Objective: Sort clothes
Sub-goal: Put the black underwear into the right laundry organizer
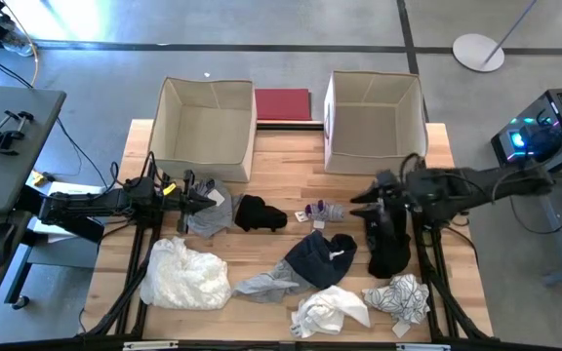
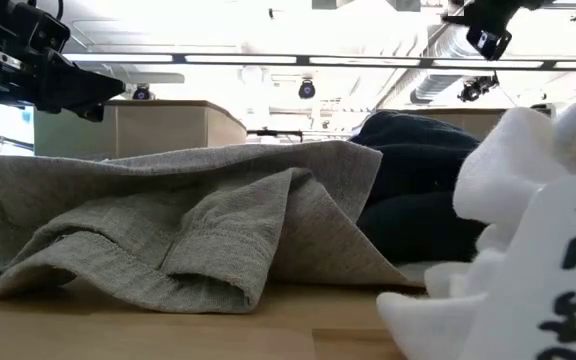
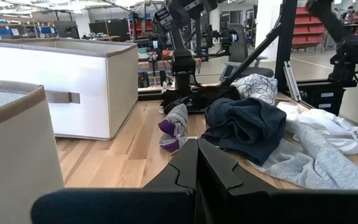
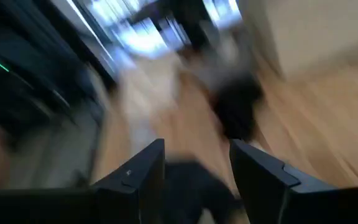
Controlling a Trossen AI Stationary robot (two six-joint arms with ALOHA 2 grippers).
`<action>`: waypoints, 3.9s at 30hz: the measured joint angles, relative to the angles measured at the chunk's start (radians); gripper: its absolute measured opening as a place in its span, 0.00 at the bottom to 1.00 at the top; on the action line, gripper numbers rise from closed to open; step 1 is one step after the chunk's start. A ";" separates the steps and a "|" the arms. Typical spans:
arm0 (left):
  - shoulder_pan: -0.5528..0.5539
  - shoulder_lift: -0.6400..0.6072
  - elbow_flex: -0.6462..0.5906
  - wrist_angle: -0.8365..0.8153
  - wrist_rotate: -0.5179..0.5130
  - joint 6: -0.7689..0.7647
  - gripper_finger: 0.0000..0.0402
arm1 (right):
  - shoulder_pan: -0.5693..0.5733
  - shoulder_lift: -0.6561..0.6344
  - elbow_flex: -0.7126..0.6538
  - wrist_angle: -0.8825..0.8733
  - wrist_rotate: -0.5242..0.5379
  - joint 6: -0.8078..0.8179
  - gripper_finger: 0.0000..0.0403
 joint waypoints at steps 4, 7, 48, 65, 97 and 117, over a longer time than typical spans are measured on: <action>0.000 0.000 0.000 0.000 0.000 0.000 0.00 | -0.002 0.206 0.279 -0.485 0.038 0.213 0.43; 0.000 0.000 0.000 0.000 -0.002 0.000 0.00 | -0.014 0.350 0.410 -0.760 -0.011 0.419 0.46; 0.000 0.000 0.000 0.005 -0.008 0.000 0.00 | 0.050 0.560 -0.062 -0.542 -0.094 0.557 0.07; 0.000 0.000 0.000 0.006 -0.008 -0.076 0.00 | 0.164 0.523 0.765 -0.793 0.811 0.252 0.01; 0.000 0.000 0.000 0.006 -0.007 -0.111 0.00 | -1.068 0.689 0.500 -0.488 0.165 -0.461 0.01; 0.000 0.000 0.000 0.007 -0.007 -0.133 0.00 | -1.064 0.812 0.354 -0.535 0.075 -0.420 0.29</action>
